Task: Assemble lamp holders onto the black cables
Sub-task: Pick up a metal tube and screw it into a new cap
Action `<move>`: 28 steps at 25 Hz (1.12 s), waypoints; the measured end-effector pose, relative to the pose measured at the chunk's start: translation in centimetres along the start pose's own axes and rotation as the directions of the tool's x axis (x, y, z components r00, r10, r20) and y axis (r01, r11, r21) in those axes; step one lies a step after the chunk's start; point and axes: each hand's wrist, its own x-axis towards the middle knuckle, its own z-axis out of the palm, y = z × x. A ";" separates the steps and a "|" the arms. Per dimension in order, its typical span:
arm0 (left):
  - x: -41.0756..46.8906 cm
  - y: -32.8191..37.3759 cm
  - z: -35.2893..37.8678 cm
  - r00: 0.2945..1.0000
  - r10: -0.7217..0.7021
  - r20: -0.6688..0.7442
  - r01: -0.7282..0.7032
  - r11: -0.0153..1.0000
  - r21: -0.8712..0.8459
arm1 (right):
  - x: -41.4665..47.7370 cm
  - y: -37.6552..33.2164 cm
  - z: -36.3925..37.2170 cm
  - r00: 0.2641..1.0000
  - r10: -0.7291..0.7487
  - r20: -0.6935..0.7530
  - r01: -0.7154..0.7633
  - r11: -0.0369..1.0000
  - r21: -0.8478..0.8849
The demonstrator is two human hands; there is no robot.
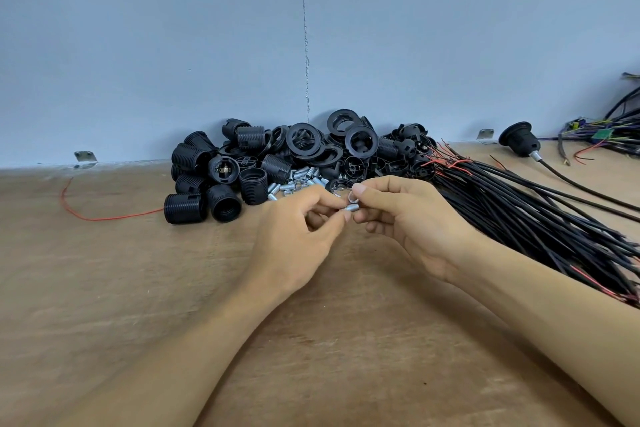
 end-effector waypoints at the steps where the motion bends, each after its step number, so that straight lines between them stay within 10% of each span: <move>1: 0.0 -0.1 0.0 1.000 -0.005 -0.004 0.005 1.000 0.003 | -0.1 0.1 -0.1 1.000 -0.001 0.012 0.001 1.000 0.019; 13: 0.1 -0.3 -0.2 0.999 -0.001 -0.037 0.001 1.000 -0.013 | 0.1 1.1 -0.6 0.996 -0.015 0.093 -0.003 0.983 0.184; 28: -0.1 -0.5 -0.5 0.996 -0.069 0.051 0.073 0.995 -0.065 | -0.6 0.4 -0.7 0.949 -0.292 0.114 0.310 0.932 -0.190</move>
